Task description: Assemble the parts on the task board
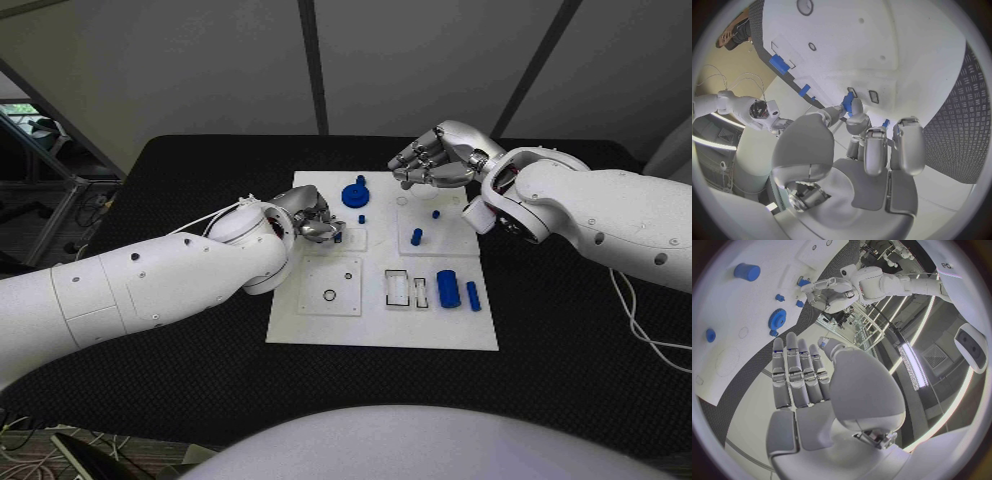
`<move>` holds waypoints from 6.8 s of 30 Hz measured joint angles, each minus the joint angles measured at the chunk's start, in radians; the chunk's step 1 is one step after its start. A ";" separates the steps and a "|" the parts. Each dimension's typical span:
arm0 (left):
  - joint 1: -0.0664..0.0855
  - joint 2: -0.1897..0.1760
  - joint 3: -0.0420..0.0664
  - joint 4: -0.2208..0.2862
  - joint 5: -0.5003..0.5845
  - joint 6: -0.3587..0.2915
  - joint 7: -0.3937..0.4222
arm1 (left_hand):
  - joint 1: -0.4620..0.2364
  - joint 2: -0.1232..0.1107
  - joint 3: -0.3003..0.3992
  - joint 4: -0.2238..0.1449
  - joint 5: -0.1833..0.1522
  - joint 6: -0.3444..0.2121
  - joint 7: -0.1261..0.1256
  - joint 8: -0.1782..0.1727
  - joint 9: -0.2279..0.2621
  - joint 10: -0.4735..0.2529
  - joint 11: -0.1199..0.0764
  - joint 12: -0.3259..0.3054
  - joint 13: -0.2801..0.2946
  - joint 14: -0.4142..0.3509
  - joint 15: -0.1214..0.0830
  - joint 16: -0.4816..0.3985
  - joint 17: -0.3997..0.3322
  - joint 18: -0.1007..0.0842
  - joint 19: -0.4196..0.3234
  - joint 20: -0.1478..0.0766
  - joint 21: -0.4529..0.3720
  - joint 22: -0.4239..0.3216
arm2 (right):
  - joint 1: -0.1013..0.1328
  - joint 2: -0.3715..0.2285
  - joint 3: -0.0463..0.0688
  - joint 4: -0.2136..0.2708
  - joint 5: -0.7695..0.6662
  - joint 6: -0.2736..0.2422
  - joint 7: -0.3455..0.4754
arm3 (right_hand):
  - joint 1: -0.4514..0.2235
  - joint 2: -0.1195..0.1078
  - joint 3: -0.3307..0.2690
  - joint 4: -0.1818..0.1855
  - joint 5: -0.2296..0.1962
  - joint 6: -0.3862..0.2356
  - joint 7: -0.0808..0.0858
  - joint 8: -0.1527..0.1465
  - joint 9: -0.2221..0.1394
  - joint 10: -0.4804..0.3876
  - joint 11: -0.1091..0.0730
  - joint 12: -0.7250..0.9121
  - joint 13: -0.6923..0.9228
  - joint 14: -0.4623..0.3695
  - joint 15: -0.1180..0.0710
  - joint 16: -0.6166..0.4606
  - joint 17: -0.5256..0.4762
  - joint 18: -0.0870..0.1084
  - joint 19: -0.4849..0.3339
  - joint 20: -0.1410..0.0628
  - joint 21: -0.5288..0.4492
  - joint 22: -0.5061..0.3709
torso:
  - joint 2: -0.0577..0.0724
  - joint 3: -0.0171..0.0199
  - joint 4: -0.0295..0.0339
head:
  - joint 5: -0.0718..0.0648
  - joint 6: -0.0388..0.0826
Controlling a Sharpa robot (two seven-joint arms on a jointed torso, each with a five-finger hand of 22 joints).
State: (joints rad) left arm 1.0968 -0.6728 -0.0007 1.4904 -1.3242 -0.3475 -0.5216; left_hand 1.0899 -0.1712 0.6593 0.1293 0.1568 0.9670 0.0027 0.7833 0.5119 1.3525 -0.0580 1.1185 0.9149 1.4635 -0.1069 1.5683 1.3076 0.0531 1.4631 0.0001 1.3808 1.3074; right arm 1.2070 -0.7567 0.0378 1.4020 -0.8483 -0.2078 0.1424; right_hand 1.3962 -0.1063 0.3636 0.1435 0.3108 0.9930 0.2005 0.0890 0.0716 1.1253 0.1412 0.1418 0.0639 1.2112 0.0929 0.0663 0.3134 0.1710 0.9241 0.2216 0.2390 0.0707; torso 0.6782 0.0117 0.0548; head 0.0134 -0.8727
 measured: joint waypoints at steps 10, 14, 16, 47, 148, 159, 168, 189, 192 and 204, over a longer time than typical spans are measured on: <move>-0.001 0.002 0.001 -0.004 -0.013 0.013 -0.004 | 0.000 0.000 0.000 0.000 -0.001 -0.003 -0.002 0.000 0.000 0.002 -0.002 0.000 0.000 0.000 0.000 0.000 0.000 0.000 0.000 0.000 0.000 0.000 | 0.000 -0.001 0.000 0.001 0.000 0.000 0.001 | 0.000 0.000 0.000 0.000 0.000 0.000 0.000 0.000 0.000 0.000 0.000 0.000 0.000 0.000 0.000 0.000 0.000 0.000 0.000 0.000 0.000 0.000 | 0.000 -0.0004 -0.0001 | -0.003 0.000; 0.000 0.005 0.001 -0.007 -0.016 0.013 -0.004 | 0.000 0.000 0.000 0.000 0.000 -0.003 -0.002 0.000 0.002 0.002 -0.002 0.000 0.000 0.000 0.000 0.000 0.000 0.000 0.000 0.000 0.000 0.000 | 0.000 -0.001 0.000 0.001 0.000 0.000 0.001 | 0.000 0.000 0.000 0.000 0.000 0.000 0.000 0.000 0.000 0.000 0.000 0.000 0.000 0.000 0.000 0.000 0.000 0.000 0.000 0.000 0.000 0.000 | 0.000 -0.0006 0.0000 | -0.001 0.000; 0.000 0.006 0.001 -0.008 -0.017 0.013 -0.004 | 0.000 0.000 0.000 0.000 0.002 -0.003 -0.002 0.000 0.002 0.002 -0.002 0.000 0.000 0.000 0.000 0.000 0.000 0.000 0.000 0.000 0.000 0.000 | 0.000 -0.001 0.000 0.001 0.000 0.000 0.001 | 0.000 0.000 0.000 0.000 0.000 0.000 0.000 0.000 0.000 0.000 0.000 0.000 0.000 0.000 0.000 0.000 0.000 0.000 0.000 0.000 0.000 0.000 | 0.000 -0.0007 0.0000 | 0.000 0.000; 0.002 0.002 0.004 -0.001 -0.024 0.047 -0.002 | -0.003 -0.002 -0.003 -0.003 0.004 -0.004 0.000 -0.001 0.000 0.002 -0.002 0.000 -0.002 0.000 0.000 0.000 0.000 0.000 0.000 0.000 0.000 0.000 | 0.000 0.001 0.000 -0.001 0.000 -0.008 0.012 | 0.000 0.000 0.004 -0.004 0.000 0.000 0.000 0.000 0.001 0.000 0.000 0.000 0.000 -0.007 0.000 0.000 -0.003 0.000 0.004 0.004 -0.005 -0.001 | 0.001 -0.0011 0.0000 | -0.001 0.000; -0.002 0.025 0.001 -0.036 -0.011 0.076 -0.005 | -0.172 0.001 -0.364 0.160 0.005 0.048 -0.010 -0.017 0.005 0.017 -0.013 0.027 0.044 0.002 -0.002 0.000 0.000 0.000 0.000 0.000 0.004 0.000 | 0.000 0.009 0.000 -0.008 0.000 -0.014 0.018 | 0.000 0.000 0.004 -0.004 0.000 -0.004 0.004 0.000 0.000 -0.004 0.004 0.000 0.000 -0.011 0.003 0.000 -0.005 0.000 0.003 0.003 -0.012 -0.002 | 0.001 -0.0007 -0.0006 | -0.008 0.000; -0.003 0.023 0.004 -0.034 -0.006 0.069 -0.005 | -0.188 0.026 -0.447 0.163 0.005 0.048 -0.010 -0.020 0.008 0.017 -0.013 0.027 0.044 0.002 -0.002 0.000 0.000 0.000 0.000 0.000 0.004 0.000 | 0.000 0.008 0.000 -0.008 0.000 -0.014 0.018 | 0.000 0.000 0.004 -0.004 0.000 -0.004 0.004 0.000 0.000 -0.004 0.004 0.000 0.000 -0.011 0.003 0.000 -0.005 0.000 0.003 0.003 -0.012 -0.002 | 0.001 -0.0010 -0.0002 | -0.009 0.000; -0.003 0.020 0.043 -0.028 -0.003 0.065 -0.005 | -0.192 0.029 -0.459 0.163 0.005 0.048 -0.010 -0.020 0.009 0.017 -0.013 0.027 0.039 0.002 -0.002 0.000 0.000 0.000 0.000 0.000 -0.006 0.000 | 0.000 0.008 0.000 -0.008 0.000 -0.014 0.018 | 0.000 0.000 0.004 -0.004 0.000 -0.004 0.004 0.000 0.000 -0.004 0.004 0.000 0.000 -0.011 0.003 0.000 -0.005 0.000 0.003 0.003 -0.012 -0.002 | 0.001 -0.0015 -0.0001 | -0.011 0.000; 0.000 -0.025 0.132 -0.009 0.025 0.106 -0.003 | -0.055 0.068 -0.454 0.134 0.005 -0.033 0.030 -0.080 -0.007 -0.140 0.024 -0.190 -0.222 0.002 0.018 -0.036 0.000 0.000 -0.053 0.019 -0.156 0.000 | -0.003 0.007 0.000 -0.013 0.000 -0.014 0.018 | 0.000 0.000 0.004 -0.004 0.000 -0.004 0.004 -0.004 0.000 -0.004 0.004 0.000 0.000 -0.011 0.003 0.000 -0.006 0.000 0.003 0.003 -0.012 -0.002 | 0.000 -0.0013 0.0006 | -0.016 0.000; 0.010 -0.030 0.143 -0.026 0.059 0.119 0.003 | 0.016 0.072 -0.434 0.114 0.005 -0.090 0.066 -0.134 -0.037 -0.221 0.056 -0.273 -0.301 0.002 0.046 -0.138 0.000 0.055 -0.124 0.040 -0.295 -0.002 | -0.003 0.007 0.000 -0.015 0.000 -0.015 0.018 | 0.000 0.000 0.007 -0.007 0.000 -0.004 0.004 -0.004 0.000 -0.004 0.004 0.000 0.000 -0.013 0.001 0.000 -0.006 0.000 0.003 0.003 -0.012 -0.002 | 0.000 -0.0013 0.0007 | -0.016 0.000; 0.161 0.009 0.155 -0.250 0.212 0.412 0.022 | 0.096 0.065 -0.406 0.109 0.005 -0.163 0.137 -0.302 -0.153 -0.323 0.120 -0.286 -0.336 -0.072 0.103 -0.303 -0.124 0.139 -0.293 0.101 -0.619 -0.156 | -0.003 0.008 0.000 -0.038 0.000 -0.019 0.018 | 0.000 0.000 0.009 -0.009 0.004 -0.004 0.004 -0.004 0.000 -0.004 0.004 0.000 0.000 -0.014 0.000 0.000 -0.007 0.000 0.003 0.003 -0.016 -0.002 | 0.000 -0.0016 -0.0017 | -0.002 0.037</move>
State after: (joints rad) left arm 1.2575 -0.6640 0.1548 1.2409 -1.1124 0.0644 -0.4995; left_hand 1.1859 -0.1066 0.2533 0.2379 0.1621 0.8042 0.1397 0.4809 0.3587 1.0294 0.0617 0.8327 0.5793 1.3910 -0.0035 1.2650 1.1838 0.1919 1.1702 0.1012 0.7623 1.1509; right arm 1.2040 -0.7489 0.0377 1.3637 -0.8487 -0.2272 0.1606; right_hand 1.3962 -0.1063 0.3728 0.1342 0.3151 0.9895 0.2041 0.0851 0.0718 1.1217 0.1447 0.1418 0.0639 1.1970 0.0926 0.0663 0.3065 0.1710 0.9276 0.2251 0.2234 0.0688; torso 0.6779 0.0101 0.0531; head 0.0114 -0.8354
